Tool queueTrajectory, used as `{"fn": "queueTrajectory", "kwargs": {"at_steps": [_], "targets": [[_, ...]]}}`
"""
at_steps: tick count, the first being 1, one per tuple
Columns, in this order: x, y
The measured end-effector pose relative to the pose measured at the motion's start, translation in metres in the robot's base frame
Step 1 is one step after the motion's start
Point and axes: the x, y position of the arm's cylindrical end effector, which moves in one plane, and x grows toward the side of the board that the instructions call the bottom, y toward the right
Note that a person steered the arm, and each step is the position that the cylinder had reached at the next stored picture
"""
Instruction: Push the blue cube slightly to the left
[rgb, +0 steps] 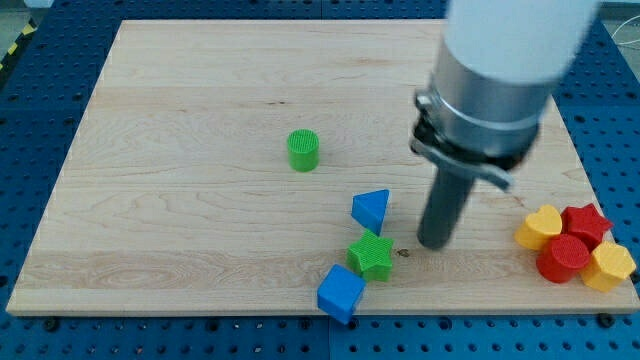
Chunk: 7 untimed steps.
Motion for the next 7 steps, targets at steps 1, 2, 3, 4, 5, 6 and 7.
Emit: {"fn": "queueTrajectory", "kwargs": {"at_steps": [1, 2, 3, 4, 5, 6, 7], "targets": [[0.043, 0.013], [0.043, 0.009], [0.044, -0.015], [0.043, -0.060], [0.043, -0.084], [0.030, -0.100], [-0.050, -0.143]]}}
